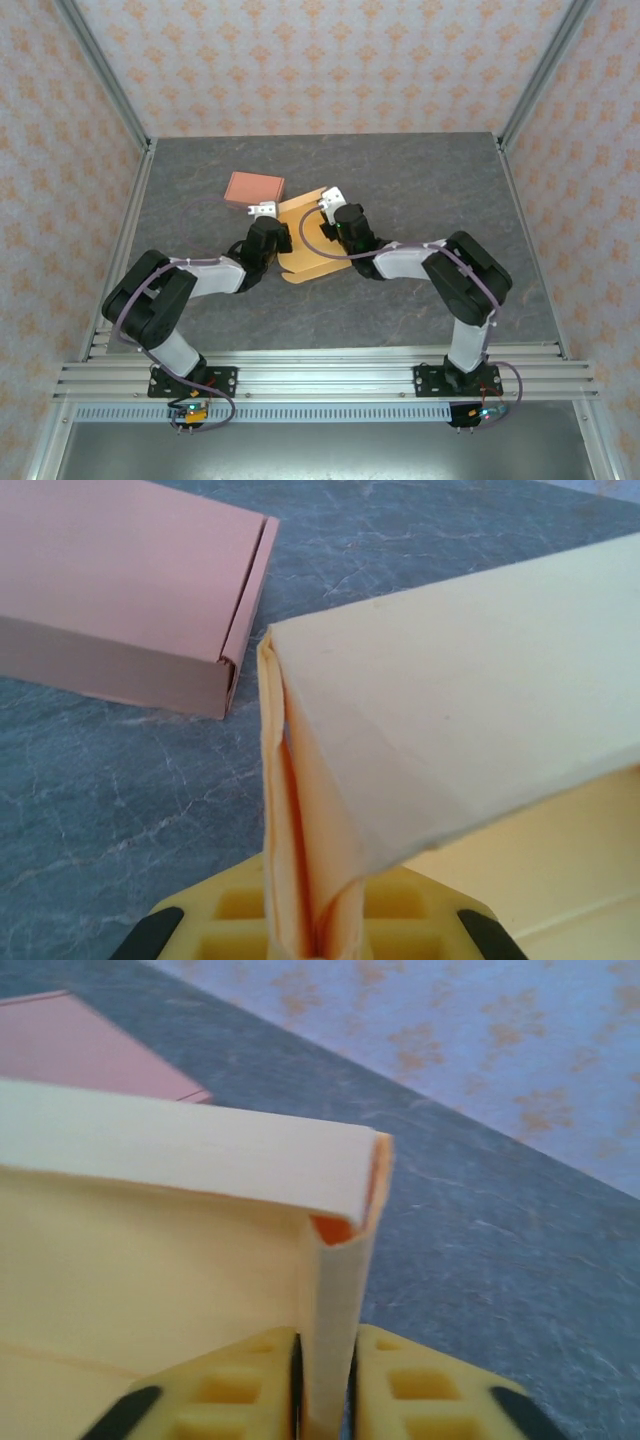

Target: Fold the paper box

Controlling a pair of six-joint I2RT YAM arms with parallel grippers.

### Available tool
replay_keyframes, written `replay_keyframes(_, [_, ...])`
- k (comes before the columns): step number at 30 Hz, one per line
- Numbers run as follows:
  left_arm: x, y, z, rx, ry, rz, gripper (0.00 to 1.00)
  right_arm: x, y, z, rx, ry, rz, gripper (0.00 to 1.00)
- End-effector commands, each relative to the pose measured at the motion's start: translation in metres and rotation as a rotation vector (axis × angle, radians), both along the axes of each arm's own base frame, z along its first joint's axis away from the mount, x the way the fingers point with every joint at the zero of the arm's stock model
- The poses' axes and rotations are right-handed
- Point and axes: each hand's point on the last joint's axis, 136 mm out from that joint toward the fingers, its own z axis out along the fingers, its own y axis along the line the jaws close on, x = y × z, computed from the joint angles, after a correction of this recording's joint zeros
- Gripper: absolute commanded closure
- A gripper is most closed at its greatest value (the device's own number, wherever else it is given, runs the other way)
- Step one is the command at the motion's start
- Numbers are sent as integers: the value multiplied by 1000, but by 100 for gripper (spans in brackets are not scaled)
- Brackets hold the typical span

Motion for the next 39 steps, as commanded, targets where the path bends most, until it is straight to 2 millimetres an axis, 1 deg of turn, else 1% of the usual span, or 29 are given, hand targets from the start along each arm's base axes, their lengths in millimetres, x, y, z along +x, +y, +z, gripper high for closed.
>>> replay_keyframes(1, [-1, -25, 31, -49, -18, -42, 100, 14, 12, 41, 121, -152, -94, 89])
replay_keyframes(2, [-2, -25, 32, -54, -11, -32, 100, 15, 13, 42, 135, -154, -99, 92])
replay_keyframes(4, [-5, -23, 35, -71, -15, -19, 100, 19, 13, 40, 135, -155, -117, 94])
replay_keyframes(6, [-7, -20, 36, -69, -19, 0, 100, 22, 7, 40, 140, -167, -166, 100])
replay_keyframes(8, [-7, -17, 37, -60, -14, 15, 100, 24, 1, 39, 154, -172, -207, 100])
replay_keyframes(15, [-11, -9, 39, -38, -16, 48, 100, 18, -4, 33, 199, -144, -239, 100])
replay_keyframes(16, [-11, -9, 40, -31, -14, 51, 100, 17, -5, 32, 209, -138, -240, 97])
replay_keyframes(17, [-10, -9, 42, -28, -14, 52, 100, 16, -4, 32, 225, -128, -231, 92])
replay_keyframes(19, [-11, -10, 42, -27, -11, 47, 100, 10, 9, 37, 254, -112, -142, 79])
replay_keyframes(21, [-9, -7, 41, -14, -7, 57, 100, 1, 21, 45, 280, -92, -4, 75])
replay_keyframes(23, [-8, -4, 40, -15, 6, 75, 100, -11, 28, 53, 278, -82, 124, 72])
replay_keyframes(25, [-8, -2, 38, -18, 27, 89, 100, -19, 25, 59, 272, -82, 194, 65])
replay_keyframes(27, [-9, -1, 36, -12, 33, 92, 100, -25, 17, 63, 309, -66, 275, 61])
replay_keyframes(29, [-8, 0, 35, -36, 35, 114, 100, -27, 4, 64, 346, -46, 301, 57])
replay_keyframes(31, [-5, 1, 35, -38, 46, 115, 100, -30, -7, 69, 395, -39, 333, 56])
replay_keyframes(32, [-4, 0, 35, -40, 56, 109, 100, -32, -13, 74, 426, -32, 361, 56])
replay_keyframes(34, [-4, -3, 36, -46, 69, 100, 100, -38, -16, 83, 455, -13, 437, 55])
replay_keyframes(36, [-4, -5, 33, -52, 80, 92, 100, -44, -17, 91, 455, 10, 516, 50])
replay_keyframes(39, [-2, -4, 29, -59, 90, 100, 100, -45, -25, 99, 439, 19, 547, 45])
